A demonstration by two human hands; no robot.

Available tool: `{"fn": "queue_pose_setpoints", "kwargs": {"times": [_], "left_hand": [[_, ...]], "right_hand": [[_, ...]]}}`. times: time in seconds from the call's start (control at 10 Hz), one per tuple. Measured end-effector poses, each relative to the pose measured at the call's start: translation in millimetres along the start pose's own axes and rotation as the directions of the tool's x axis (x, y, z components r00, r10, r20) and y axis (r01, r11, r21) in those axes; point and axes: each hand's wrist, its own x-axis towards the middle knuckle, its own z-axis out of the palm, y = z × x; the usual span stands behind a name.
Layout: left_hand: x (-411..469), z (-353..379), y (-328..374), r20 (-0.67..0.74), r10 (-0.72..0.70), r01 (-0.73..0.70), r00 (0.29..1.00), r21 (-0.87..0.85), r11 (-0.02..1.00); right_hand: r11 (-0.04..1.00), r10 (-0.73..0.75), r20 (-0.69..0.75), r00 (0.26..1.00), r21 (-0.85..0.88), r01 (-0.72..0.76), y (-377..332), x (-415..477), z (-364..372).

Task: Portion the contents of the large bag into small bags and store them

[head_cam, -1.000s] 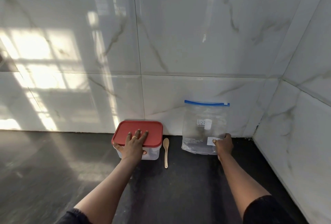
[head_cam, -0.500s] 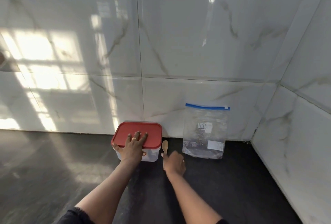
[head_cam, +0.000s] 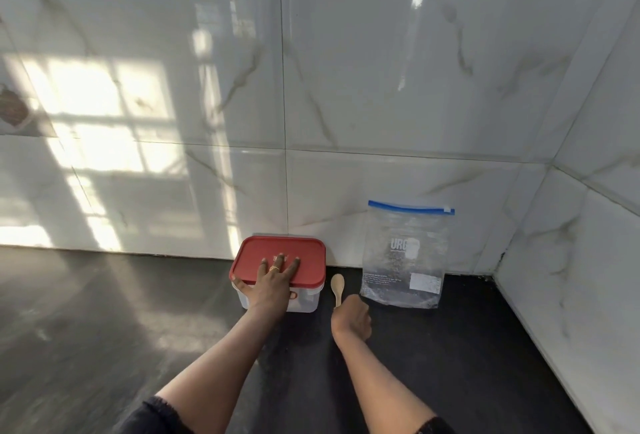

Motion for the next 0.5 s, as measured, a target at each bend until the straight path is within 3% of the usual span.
{"fn": "queue_pose_setpoints", "kwargs": {"times": [0.2,0.4,0.5], "left_hand": [[-1,-5,0,0.071,-0.012,0.012,0.997,0.0,1.0],[-5,-17,8,0.144,0.033,-0.044,0.989,0.074,0.996],[0,-17,13,0.138,-0.001,0.0,0.99,0.012,1.0]], "right_hand": [[0.999,-0.041,0.011,0.999,-0.035,0.042,0,-10,-10],[0.954,-0.242,0.061,0.968,-0.165,0.249,7,-23,-41],[0.944,-0.28,0.134,0.95,-0.139,0.298,3,-30,-68]]}}
